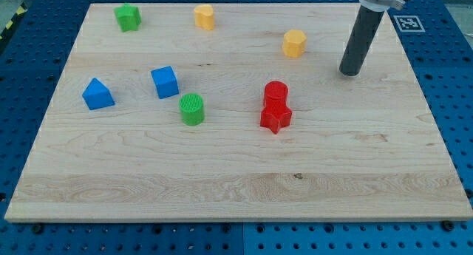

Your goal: Slide the yellow hexagon a bit down

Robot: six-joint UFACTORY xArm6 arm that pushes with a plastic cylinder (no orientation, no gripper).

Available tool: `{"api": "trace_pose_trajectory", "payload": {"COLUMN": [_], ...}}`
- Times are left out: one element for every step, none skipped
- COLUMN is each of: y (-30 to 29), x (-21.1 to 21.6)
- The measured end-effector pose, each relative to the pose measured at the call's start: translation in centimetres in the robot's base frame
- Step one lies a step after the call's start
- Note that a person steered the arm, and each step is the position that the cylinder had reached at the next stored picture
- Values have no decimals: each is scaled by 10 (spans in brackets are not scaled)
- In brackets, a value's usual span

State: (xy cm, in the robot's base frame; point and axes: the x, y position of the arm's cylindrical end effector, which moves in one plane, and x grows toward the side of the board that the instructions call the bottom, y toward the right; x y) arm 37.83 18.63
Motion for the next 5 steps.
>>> {"api": "trace_pose_trajectory", "payload": {"y": [1, 6, 1, -40, -89], "x": [-3, -25, -83, -117, -111]}}
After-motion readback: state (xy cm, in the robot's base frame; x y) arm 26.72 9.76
